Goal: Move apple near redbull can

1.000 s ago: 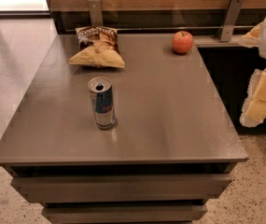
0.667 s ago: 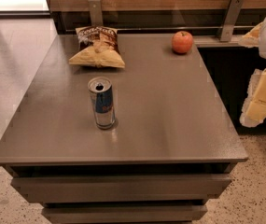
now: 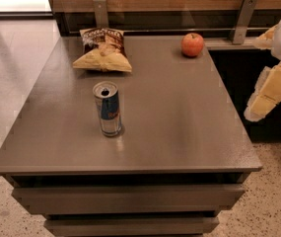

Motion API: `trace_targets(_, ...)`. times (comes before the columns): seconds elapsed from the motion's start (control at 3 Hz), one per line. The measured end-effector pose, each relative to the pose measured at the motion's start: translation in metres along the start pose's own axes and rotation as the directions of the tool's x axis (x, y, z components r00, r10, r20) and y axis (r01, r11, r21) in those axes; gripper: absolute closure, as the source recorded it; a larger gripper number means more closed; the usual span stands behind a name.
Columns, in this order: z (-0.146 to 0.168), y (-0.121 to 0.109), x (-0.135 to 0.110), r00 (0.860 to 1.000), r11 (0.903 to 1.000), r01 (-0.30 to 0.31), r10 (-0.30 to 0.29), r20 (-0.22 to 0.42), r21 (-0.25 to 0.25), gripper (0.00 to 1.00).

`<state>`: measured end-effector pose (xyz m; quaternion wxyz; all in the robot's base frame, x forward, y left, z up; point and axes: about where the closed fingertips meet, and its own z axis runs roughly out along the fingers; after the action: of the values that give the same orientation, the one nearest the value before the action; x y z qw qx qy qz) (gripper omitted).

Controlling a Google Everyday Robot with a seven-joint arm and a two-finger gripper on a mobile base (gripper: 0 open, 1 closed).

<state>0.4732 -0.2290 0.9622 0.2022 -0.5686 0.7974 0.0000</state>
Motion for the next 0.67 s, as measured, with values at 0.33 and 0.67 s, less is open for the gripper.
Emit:
trace_targets(0.33, 0.0323, -0.0362, 0.0072, 0.992, 0.9953, -0.095, 0.093, 0.081, 0.022, 0.00)
trace_targets(0.67, 0.0323, -0.0362, 0.0071, 0.992, 0.9953, -0.095, 0.093, 0.081, 0.022, 0.00)
